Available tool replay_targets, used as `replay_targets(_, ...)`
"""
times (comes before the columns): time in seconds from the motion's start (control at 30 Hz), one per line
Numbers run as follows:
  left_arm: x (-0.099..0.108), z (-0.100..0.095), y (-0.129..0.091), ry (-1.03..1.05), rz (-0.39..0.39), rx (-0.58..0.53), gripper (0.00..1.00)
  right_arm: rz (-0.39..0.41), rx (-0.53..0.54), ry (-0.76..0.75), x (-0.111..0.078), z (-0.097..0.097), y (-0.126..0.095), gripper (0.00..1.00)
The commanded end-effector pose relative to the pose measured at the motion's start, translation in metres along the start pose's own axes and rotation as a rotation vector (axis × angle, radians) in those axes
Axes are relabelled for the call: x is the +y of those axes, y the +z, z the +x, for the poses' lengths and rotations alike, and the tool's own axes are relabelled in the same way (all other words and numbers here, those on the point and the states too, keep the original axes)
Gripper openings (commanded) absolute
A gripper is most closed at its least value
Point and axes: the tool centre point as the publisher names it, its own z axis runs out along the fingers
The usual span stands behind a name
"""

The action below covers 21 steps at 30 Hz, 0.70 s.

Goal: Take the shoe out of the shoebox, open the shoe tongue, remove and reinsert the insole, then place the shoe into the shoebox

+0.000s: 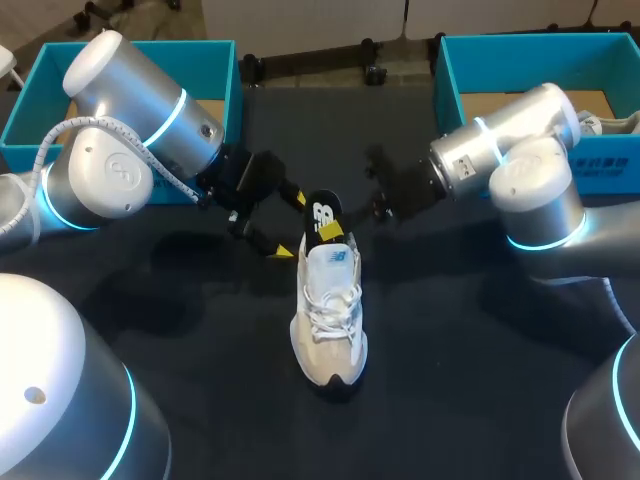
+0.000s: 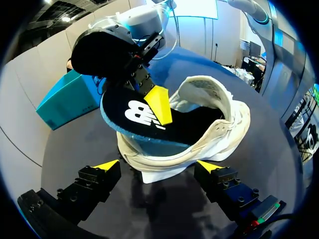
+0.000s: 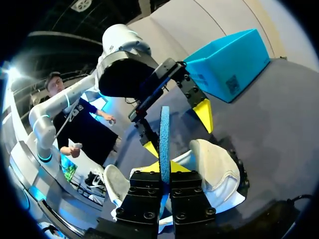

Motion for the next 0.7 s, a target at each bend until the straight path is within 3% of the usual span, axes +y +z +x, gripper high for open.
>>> replay_targets(0.03, -0.001, 0.001, 0.0, 0.0, -0.004, -0.001, 1.0, 0.03, 0.017, 0.019, -0.002, -0.007, 0.005, 0.0)
replay_targets(0.47, -0.001, 0.001, 0.0, 0.0, -0.004, -0.001, 1.0, 0.115, 0.053, 0.111, -0.033, 0.007, 0.011, 0.0)
replay_targets(0.7, -0.001, 0.001, 0.0, 0.0, -0.004, -0.001, 1.0, 0.121, 0.069, 0.125, -0.037, 0.01, 0.017, 0.0)
